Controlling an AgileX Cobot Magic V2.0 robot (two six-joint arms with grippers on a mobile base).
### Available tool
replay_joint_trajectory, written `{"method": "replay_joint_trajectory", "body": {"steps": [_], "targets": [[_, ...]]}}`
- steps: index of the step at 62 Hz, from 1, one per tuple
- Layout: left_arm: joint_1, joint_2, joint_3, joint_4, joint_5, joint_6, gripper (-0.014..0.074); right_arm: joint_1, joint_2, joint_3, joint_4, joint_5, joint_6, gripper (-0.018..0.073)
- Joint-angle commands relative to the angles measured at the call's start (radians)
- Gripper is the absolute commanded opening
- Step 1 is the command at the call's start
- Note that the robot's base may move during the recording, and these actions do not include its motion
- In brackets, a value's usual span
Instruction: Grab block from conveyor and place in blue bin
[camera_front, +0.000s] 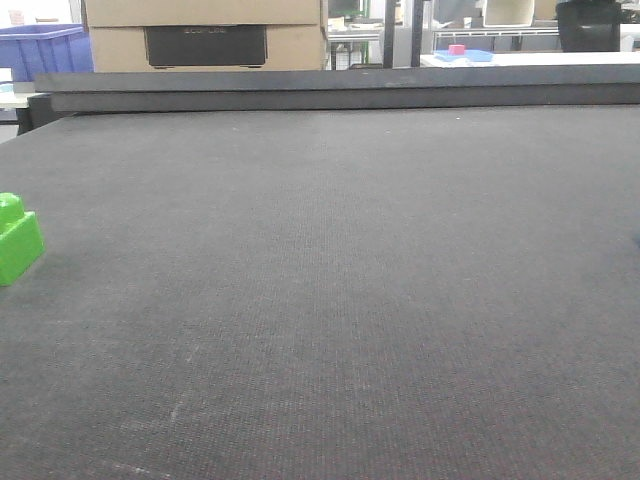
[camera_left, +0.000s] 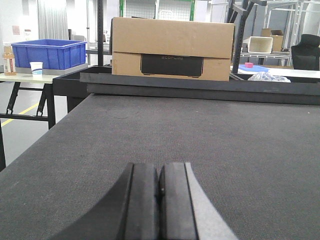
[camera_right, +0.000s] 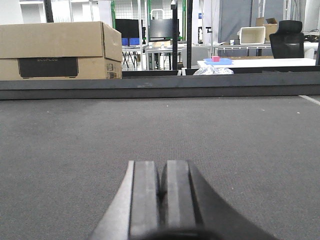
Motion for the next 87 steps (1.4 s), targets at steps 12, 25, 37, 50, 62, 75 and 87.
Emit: {"method": "replay_joint_trajectory", "body": {"steps": [12,25,37,50,62,75,87], "targets": [[0.001,-0.004,-0.001,-0.006,-0.023,0.001,-0.0111,-0.003,-0.004,0.000,-0.005,-0.023,-0.003,-0.0167],[0.002,-0.004,-0.001,-0.006,-0.025,0.001,-0.0111,-0.003,-0.004,0.000,-0.005,-0.023,-0.003,-0.0167],[0.002,-0.004,-0.001,-0.006,-0.028,0.001,-0.0111,-0.003,-0.004,0.000,-0.024,-0.019,-0.005,-0.0167],[0.002,-0.004,-0.001,-0.006,-0.052,0.001,-0.0111,-0.003,-0.004,0.000,-0.024,-0.050,-0.005,-0.0167],[0.002,-0.004,-0.143,0.014,0.030,0.001,-0.0111,-0.003,-0.004,-0.065,-0.024,-0.140,-0.005,-0.0167],[0.002,0.072,-0.429,0.138,0.263,0.001,-0.0111,-0.003,-0.004,-0.286,-0.022,-0.014,-0.005,-0.0167],[0.002,0.297,-0.667,0.136,0.504,0.001,-0.0111,-0.003,0.122,-0.514,-0.022,0.282,-0.005,-0.0167]]}}
